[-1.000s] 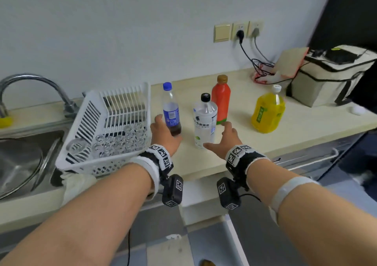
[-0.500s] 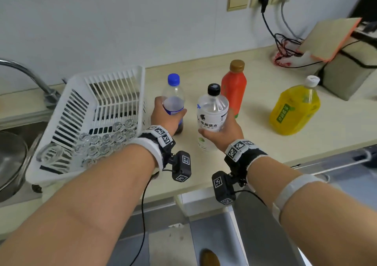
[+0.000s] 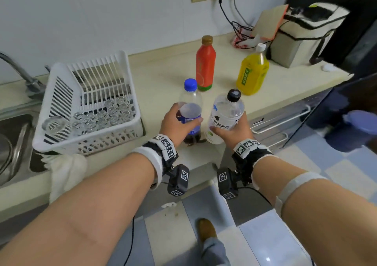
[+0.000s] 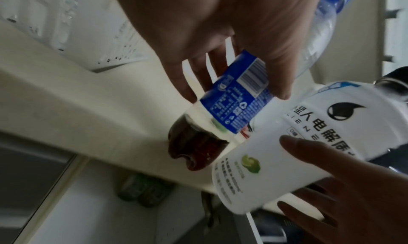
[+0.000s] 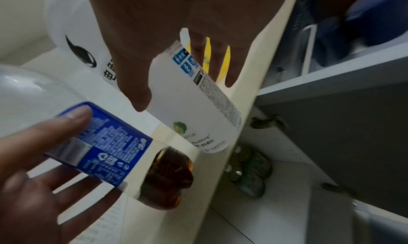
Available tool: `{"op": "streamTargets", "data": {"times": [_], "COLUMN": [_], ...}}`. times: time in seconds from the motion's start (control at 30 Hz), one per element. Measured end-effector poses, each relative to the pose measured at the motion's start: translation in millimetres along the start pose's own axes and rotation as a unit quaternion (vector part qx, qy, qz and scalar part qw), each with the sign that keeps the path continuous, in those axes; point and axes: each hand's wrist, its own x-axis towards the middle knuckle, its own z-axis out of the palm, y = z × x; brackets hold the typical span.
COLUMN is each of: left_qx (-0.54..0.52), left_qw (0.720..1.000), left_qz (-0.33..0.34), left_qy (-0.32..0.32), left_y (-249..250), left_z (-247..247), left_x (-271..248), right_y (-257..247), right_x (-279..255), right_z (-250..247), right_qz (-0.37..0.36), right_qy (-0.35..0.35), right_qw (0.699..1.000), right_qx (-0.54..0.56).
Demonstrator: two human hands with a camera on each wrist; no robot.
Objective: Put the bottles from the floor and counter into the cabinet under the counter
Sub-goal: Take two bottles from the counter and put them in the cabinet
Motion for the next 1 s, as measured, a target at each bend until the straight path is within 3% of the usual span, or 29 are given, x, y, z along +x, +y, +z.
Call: {"op": "streamTargets", "data": {"times": [0.23,0.4,0.6,0.8,1.0], "left_qx": [0.025,0.071,0.062,0.021,0.029], "left_qw": [0.988,0.982,0.988,0.995,0.994], "left_qz": [-0.005,-0.049,-0.102,-0.094,-0.088], "left_qy": [-0.154,-0.169,-0.098,-0.019,0.055], "left_y": [-29.6,-104.8,-224.2,-312.0,-362.6], "left_z": [36.9,64.5,116.4,157.2,172.1], "left_x": [-77.1,-99.9,-70.1,6.4,65.4], "right_y": [57.0,123.5,212.6,282.7,319.4], "right_x": [-67.5,-64.5,-23.9,42.3,94.3], "right_z": [-24.2,-0.3,49.7,113.3,164.6], "right_qz": [0.077,0.158,0.188,0.142,0.109], "right_qy": [0.016,-0.038,-0.089,-0.044,-0.012], "right_qw": [0.996,0.977,0.968,0.976,0.987], "right_qx": [-0.035,-0.136,-0.137,-0.161,-0.12]}}
